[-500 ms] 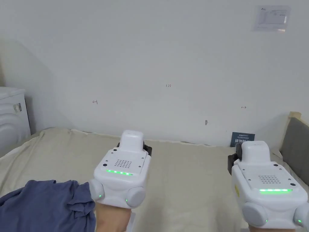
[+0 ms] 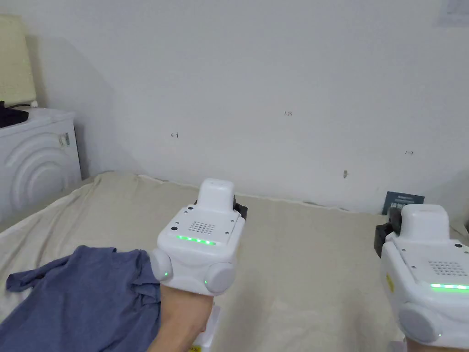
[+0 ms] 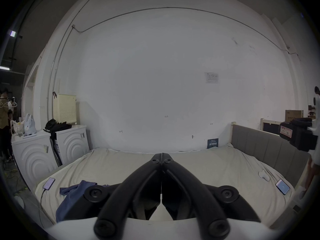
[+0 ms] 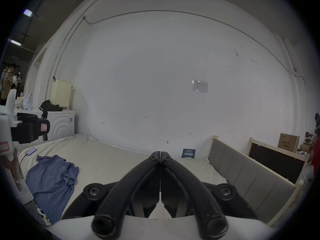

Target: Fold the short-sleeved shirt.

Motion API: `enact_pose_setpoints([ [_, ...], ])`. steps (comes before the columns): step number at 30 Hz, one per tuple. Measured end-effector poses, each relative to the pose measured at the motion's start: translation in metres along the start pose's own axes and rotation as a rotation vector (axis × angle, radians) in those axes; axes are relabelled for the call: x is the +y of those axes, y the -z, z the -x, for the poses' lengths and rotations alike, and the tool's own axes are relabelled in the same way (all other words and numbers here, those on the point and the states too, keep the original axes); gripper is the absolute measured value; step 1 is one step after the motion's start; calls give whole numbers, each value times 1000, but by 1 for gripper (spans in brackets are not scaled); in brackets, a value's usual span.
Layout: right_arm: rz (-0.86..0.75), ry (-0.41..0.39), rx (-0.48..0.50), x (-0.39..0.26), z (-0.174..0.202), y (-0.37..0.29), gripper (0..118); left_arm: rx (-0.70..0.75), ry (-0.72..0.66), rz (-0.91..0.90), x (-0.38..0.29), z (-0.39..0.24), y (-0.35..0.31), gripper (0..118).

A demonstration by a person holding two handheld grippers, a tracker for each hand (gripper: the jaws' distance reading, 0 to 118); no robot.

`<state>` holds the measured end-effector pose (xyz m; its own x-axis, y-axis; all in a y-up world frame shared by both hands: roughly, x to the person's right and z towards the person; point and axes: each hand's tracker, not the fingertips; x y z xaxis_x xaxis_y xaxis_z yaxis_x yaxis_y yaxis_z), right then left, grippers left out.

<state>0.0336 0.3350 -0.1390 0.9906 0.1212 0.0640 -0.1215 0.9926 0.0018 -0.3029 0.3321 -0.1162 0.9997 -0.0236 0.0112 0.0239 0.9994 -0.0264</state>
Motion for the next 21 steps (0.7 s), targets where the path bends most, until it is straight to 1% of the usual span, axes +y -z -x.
enact_pose_setpoints([
  [4,11,12,31,-7,12,12,0,16,-15,39,-10,17,13,0],
  [6,27,24,49,-11,17,19,0,42,8,101,-15,23,23,0],
  [9,42,30,78,-19,27,31,0,82,-16,220,-31,38,46,0],
  [12,55,11,104,-28,38,47,0,114,-44,447,-48,55,85,0],
  [13,64,7,118,-33,42,50,0,117,-45,562,-56,62,105,0],
  [14,82,7,132,-37,46,57,0,153,-55,661,-66,66,120,0],
  [16,112,17,157,-47,50,71,0,161,-47,674,-92,79,144,0],
  [17,129,23,166,-53,51,74,0,202,-38,705,-103,83,155,7],
  [18,153,33,178,-58,53,80,0,215,-34,733,-112,88,166,27],
  [19,174,49,197,-63,53,86,0,233,-29,757,-124,94,178,74],
  [20,181,59,213,-68,54,91,0,242,-27,805,-138,102,193,107],
  [21,191,60,221,-72,55,93,0,246,-30,849,-150,109,205,118],
])
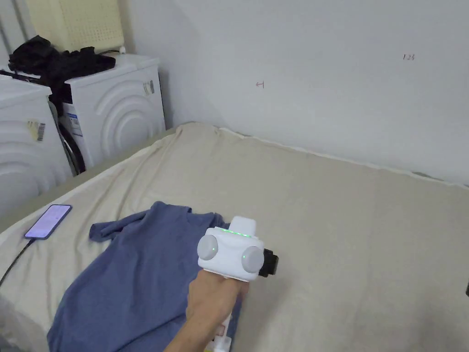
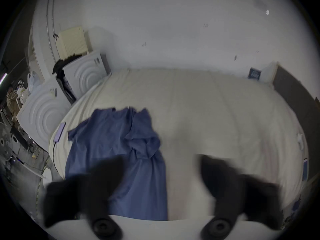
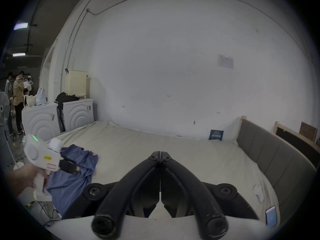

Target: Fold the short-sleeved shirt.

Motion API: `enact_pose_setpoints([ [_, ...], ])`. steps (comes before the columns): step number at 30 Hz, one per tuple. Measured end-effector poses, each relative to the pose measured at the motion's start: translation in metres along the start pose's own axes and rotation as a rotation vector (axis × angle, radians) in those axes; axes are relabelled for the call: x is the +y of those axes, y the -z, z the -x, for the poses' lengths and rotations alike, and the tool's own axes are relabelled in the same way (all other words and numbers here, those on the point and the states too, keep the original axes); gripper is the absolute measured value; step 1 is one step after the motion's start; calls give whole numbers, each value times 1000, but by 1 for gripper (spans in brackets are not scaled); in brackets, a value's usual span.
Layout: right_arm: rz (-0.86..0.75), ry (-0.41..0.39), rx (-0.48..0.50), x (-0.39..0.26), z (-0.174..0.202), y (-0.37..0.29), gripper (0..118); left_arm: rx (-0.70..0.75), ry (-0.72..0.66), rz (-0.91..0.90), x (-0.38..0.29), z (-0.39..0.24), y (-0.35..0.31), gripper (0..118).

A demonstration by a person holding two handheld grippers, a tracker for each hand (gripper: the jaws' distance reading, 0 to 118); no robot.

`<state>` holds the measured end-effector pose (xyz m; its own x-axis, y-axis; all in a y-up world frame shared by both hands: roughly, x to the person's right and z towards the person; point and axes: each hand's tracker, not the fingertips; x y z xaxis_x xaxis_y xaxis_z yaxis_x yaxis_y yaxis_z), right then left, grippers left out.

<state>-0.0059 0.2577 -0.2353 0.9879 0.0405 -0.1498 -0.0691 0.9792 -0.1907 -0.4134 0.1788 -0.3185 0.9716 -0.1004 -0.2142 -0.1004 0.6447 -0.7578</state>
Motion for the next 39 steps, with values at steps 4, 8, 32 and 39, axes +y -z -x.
enact_pose_setpoints([
  [4,30,-26,-4,-21,-2,24,0,63,85,121,6,5,55,115],
  [8,76,-7,-14,-43,-9,54,0,128,116,227,7,1,128,115],
  [32,132,-6,-23,-69,-22,62,0,-75,-116,-67,-15,40,91,4],
  [39,35,48,-30,-39,-24,25,0,-174,4,-387,49,-2,-14,4],
])
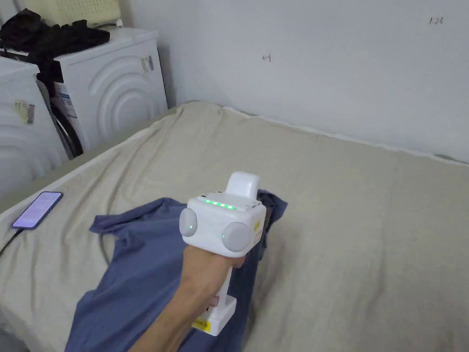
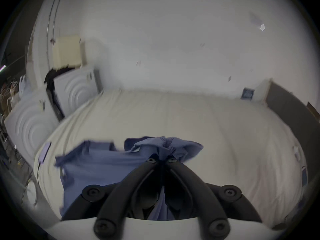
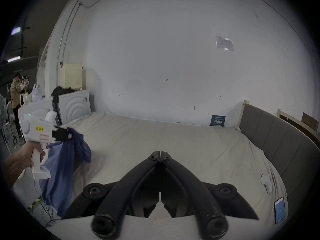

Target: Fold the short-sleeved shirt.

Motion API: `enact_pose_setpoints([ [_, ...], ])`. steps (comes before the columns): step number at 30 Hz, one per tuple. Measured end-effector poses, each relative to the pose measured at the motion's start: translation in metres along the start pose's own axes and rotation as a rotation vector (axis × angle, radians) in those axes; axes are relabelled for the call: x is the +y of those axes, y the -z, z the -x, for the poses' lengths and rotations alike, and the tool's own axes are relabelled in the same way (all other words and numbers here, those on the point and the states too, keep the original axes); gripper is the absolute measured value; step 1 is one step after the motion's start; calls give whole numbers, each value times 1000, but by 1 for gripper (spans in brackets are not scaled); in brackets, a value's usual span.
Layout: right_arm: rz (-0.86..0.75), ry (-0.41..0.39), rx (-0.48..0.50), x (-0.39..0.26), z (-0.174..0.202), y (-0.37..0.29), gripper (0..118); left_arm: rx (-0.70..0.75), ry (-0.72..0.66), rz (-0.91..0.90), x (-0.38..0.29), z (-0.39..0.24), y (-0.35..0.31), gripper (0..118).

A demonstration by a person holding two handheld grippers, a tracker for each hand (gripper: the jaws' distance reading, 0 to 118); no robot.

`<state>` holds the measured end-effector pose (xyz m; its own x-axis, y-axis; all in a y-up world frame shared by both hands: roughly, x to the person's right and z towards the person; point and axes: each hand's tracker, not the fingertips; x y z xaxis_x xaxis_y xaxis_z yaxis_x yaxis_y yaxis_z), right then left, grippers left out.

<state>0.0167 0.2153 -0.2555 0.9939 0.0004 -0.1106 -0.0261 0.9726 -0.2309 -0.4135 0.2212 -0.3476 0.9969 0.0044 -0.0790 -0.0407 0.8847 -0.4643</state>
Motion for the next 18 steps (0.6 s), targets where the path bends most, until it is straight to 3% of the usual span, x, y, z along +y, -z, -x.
enact_pose_setpoints([
  [4,-64,14,-25,23,-8,-30,0,-170,71,-87,49,-62,-32,4],
  [8,-139,18,-62,42,-24,-66,0,-375,167,-98,49,-149,-55,4],
  [12,-186,29,-100,54,-48,-103,0,-611,288,-4,16,-242,-81,4],
  [14,-197,52,-119,55,-63,-122,0,-665,351,-3,-9,-285,-99,4],
  [18,-164,4,-179,46,-82,-132,0,-718,442,96,-63,-357,-98,4],
])
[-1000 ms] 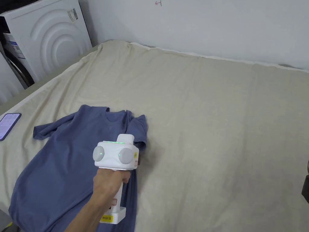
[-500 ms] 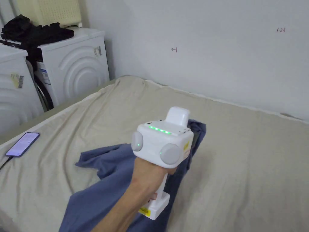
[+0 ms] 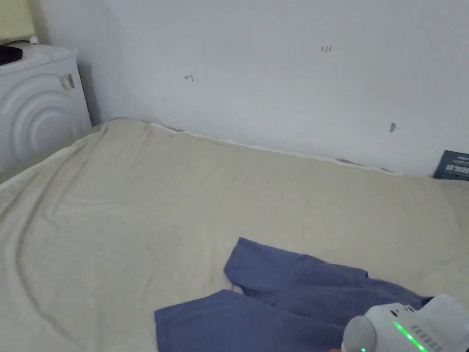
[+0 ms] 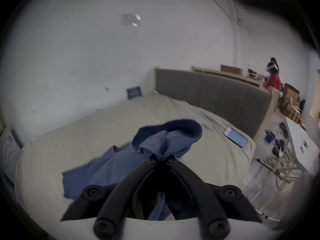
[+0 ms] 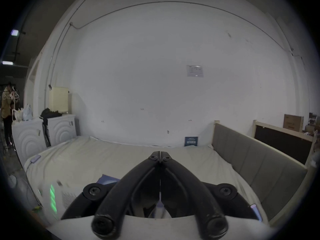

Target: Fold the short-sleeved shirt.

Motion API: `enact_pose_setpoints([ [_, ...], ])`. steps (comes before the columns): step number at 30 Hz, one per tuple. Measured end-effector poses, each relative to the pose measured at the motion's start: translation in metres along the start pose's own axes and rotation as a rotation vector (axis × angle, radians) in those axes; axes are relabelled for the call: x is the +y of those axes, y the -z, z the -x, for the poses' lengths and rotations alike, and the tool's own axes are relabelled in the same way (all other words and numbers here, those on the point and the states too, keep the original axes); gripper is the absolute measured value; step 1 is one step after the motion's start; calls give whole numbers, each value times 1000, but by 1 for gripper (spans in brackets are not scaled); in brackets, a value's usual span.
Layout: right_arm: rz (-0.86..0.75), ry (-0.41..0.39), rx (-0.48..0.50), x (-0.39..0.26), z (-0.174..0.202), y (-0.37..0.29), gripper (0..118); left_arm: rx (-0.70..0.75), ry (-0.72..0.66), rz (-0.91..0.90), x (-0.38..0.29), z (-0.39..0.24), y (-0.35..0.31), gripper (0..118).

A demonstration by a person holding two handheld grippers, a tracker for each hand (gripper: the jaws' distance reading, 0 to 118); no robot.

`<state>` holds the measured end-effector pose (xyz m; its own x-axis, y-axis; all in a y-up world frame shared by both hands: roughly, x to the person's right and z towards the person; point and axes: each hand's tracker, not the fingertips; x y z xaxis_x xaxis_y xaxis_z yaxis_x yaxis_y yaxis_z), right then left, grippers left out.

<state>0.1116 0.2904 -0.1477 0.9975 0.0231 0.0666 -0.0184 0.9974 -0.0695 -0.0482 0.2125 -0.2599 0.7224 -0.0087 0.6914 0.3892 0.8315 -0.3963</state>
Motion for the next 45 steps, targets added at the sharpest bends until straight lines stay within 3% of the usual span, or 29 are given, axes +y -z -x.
enact_pose_setpoints([
  [2,23,-4,-6,-13,-7,7,0,-11,-40,70,-24,-22,31,4],
  [5,85,17,11,-34,-10,23,0,42,8,161,-59,-47,72,4],
  [8,161,-25,13,-53,-1,45,0,62,-30,180,-90,-46,96,6],
  [9,164,-22,17,-57,1,49,0,81,-35,183,-94,-45,96,14],
  [11,179,-6,26,-63,7,57,0,98,-64,192,-102,-33,92,78],
  [12,184,9,33,-64,9,59,0,128,-91,191,-104,-28,85,99],
  [13,187,22,44,-64,11,59,0,165,-126,169,-105,-21,73,108],
  [14,185,27,50,-63,13,58,0,232,-155,118,-106,-13,54,108],
  [15,181,27,53,-61,15,56,0,262,-161,-26,-106,-7,34,118],
  [18,155,18,57,-49,24,48,0,375,-266,-42,-88,25,-27,116],
  [22,98,21,81,-24,41,33,0,614,-358,-321,-91,55,-110,115],
  [24,68,4,70,-12,50,28,0,758,-393,-451,-89,63,-157,103],
  [27,39,22,65,3,60,23,0,767,-367,-480,-79,89,-214,48],
  [28,34,18,58,5,64,19,0,771,-330,-492,-79,96,-229,10],
  [29,25,8,46,4,68,14,0,787,-281,-499,-83,100,-241,1],
  [36,32,28,-4,-20,75,-22,0,816,-323,-490,-152,102,-300,0],
  [41,51,23,12,-19,77,-20,0,805,-391,-430,-169,113,-299,0],
  [45,54,25,32,-25,78,-19,0,740,-523,-337,-187,146,-276,0],
])
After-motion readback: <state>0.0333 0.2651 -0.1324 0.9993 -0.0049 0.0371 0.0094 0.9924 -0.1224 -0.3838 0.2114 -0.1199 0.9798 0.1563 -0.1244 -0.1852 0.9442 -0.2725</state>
